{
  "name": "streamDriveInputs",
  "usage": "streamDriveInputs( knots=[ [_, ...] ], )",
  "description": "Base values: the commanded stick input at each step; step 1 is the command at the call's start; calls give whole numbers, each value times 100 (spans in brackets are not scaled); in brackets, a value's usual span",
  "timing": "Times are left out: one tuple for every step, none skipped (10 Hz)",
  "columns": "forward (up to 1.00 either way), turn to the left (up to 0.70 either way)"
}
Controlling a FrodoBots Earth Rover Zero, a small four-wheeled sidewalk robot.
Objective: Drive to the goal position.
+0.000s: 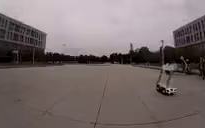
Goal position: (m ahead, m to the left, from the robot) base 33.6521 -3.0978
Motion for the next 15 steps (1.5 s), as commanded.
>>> streamDriveInputs(
  knots=[
    [100,0],
    [100,0],
    [100,-27],
    [100,-27],
    [100,-27],
    [100,-27],
    [100,-27],
    [100,-27],
    [100,0],
    [100,0],
    [100,0],
    [100,0],
    [100,0],
    [100,0],
    [100,0]
  ],
)
